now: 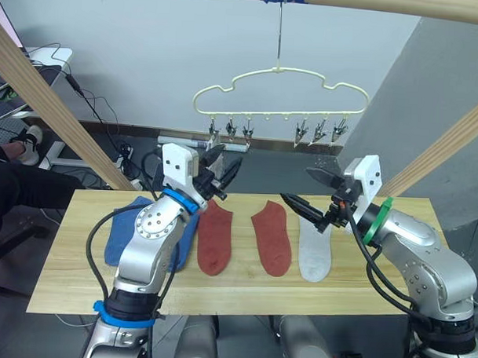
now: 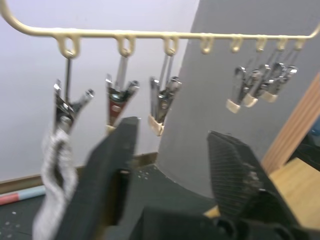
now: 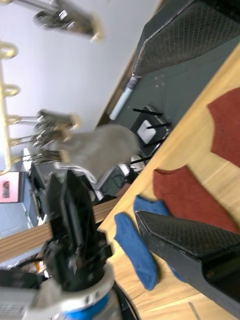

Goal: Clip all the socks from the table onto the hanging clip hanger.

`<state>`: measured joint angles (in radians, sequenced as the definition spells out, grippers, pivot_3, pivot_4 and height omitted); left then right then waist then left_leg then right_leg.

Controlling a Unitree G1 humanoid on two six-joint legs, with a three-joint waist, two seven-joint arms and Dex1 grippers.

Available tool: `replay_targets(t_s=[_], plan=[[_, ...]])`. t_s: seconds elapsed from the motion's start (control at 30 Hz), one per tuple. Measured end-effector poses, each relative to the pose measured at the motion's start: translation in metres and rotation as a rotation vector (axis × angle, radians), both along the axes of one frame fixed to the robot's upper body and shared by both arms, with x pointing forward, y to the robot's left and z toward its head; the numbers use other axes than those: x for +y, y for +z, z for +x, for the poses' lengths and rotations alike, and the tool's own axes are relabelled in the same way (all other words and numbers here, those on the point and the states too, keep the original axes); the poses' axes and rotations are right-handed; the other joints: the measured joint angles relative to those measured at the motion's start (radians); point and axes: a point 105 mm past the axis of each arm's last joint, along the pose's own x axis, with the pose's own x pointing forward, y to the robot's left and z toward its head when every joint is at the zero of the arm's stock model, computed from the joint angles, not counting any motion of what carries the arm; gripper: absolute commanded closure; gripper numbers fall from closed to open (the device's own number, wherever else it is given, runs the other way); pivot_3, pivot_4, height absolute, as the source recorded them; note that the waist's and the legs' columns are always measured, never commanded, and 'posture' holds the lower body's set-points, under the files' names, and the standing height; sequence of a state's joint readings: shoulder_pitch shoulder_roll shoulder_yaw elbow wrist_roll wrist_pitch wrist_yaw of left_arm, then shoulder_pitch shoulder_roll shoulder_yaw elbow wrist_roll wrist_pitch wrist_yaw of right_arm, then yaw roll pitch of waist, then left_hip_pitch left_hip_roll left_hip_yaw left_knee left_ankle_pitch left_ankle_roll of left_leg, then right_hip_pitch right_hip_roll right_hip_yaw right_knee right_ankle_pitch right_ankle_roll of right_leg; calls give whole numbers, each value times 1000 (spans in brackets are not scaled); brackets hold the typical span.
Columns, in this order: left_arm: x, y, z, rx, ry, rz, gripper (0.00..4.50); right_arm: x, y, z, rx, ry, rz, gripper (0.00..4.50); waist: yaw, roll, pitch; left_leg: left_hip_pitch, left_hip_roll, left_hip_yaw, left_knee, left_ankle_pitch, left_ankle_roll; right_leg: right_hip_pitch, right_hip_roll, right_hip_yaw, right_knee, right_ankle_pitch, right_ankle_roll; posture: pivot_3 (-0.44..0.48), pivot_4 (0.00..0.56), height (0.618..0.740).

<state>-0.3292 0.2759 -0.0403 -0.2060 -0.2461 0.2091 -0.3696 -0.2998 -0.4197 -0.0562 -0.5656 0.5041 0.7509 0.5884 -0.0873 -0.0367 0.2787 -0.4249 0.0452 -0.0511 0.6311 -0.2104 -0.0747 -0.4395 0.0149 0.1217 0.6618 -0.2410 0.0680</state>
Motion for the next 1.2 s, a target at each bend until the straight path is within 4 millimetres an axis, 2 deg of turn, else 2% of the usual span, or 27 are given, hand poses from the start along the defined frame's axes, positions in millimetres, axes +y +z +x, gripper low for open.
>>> replay_targets(t_s=[0.33,0.5,0.67,0.97,1.2], plan=[[-4,-2,8,-10,26,-25,2340,9,7,-1,0,38,14,0,0,0,0,0,0,0,0,0,0,0,0,0,1,0,0,-127,251,740],[0,-4,21,-9,82,-30,2340,21,15,-5,-15,101,45,0,-1,0,0,0,0,-1,0,0,0,0,0,0,1,0,0,-125,251,740],[8,-5,25,-14,118,-41,2340,22,18,-6,-33,111,55,0,0,0,0,0,0,-1,0,0,0,0,0,-1,1,1,-1,-126,254,740],[4,-5,33,-13,118,-53,2340,25,19,-7,-40,123,57,0,0,0,0,0,0,-1,1,0,0,0,0,-1,1,1,-1,-130,254,740],[-3,2,43,-39,115,-58,2340,26,23,-7,-50,131,64,0,-1,0,0,0,0,-1,1,0,0,1,0,-1,1,1,-1,-147,255,740]])
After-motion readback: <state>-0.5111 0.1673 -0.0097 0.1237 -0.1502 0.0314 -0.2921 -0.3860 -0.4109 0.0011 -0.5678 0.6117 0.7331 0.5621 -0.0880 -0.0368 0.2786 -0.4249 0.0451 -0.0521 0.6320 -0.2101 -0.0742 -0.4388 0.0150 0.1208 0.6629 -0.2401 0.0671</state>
